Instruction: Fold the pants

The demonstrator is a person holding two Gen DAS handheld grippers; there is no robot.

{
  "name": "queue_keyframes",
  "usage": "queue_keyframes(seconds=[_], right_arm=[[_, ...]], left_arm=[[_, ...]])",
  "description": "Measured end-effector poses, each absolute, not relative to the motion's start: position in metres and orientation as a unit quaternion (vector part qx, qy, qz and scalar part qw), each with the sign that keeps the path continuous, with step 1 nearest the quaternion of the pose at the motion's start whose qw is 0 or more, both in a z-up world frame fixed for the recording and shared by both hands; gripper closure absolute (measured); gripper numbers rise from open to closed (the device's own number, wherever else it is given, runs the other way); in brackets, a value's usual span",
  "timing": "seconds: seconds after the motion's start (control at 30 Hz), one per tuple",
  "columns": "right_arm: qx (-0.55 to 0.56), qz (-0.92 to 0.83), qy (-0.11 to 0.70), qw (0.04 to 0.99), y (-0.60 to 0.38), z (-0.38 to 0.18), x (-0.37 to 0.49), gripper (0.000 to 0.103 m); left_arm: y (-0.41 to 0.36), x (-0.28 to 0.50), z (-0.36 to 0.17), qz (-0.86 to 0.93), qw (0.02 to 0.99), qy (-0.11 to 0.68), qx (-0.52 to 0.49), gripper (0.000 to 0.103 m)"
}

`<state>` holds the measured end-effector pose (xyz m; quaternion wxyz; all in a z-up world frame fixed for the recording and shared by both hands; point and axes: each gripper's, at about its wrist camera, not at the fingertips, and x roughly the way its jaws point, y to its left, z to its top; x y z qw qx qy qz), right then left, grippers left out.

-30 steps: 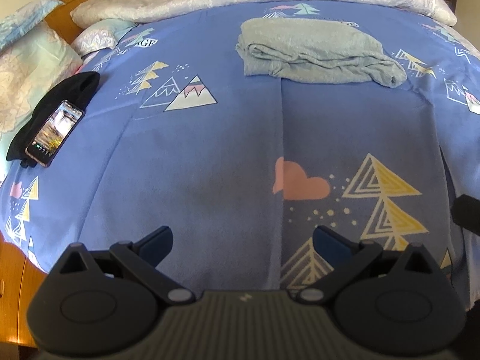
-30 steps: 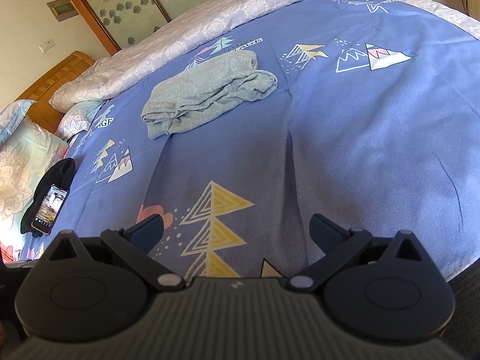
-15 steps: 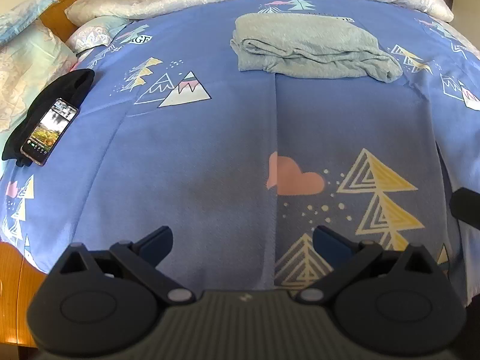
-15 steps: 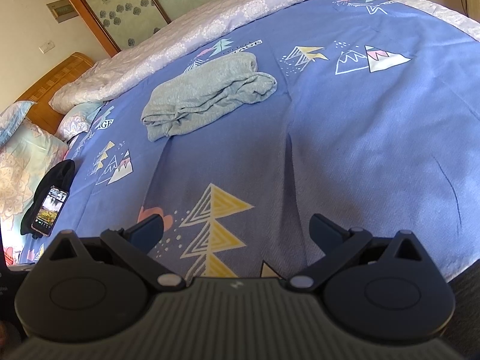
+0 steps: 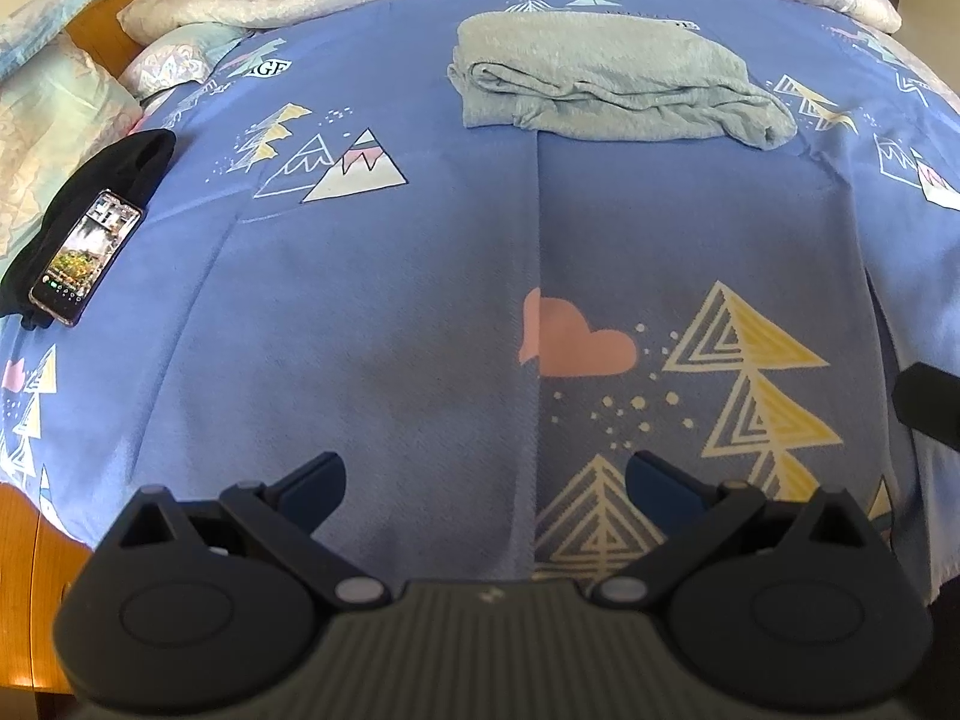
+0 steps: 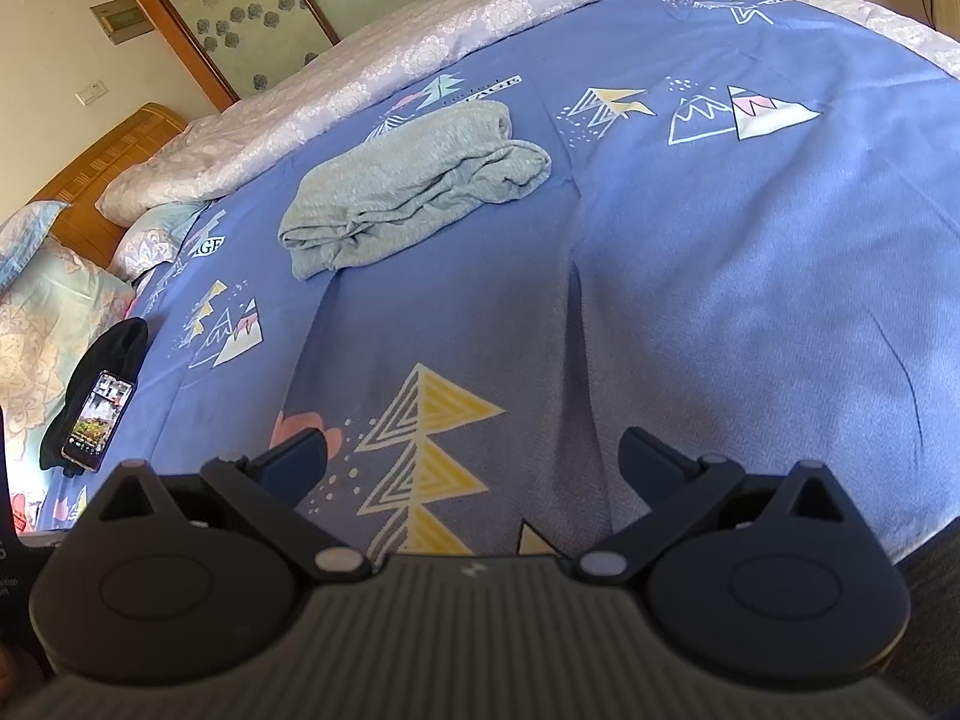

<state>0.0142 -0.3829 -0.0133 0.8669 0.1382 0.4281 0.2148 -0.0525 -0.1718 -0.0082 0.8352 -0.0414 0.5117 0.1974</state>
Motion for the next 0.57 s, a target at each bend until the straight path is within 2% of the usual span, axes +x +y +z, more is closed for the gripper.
queue_keyframes(seconds=[0.57], right_arm=[[0.137,0.214,0.430,0.866,-0.3832,-0.0199,0.0135,0.000]], left_arm=[[-0.1743,-0.0551,-0.0058,0.178,0.847,0.499,-0.051,0.000]])
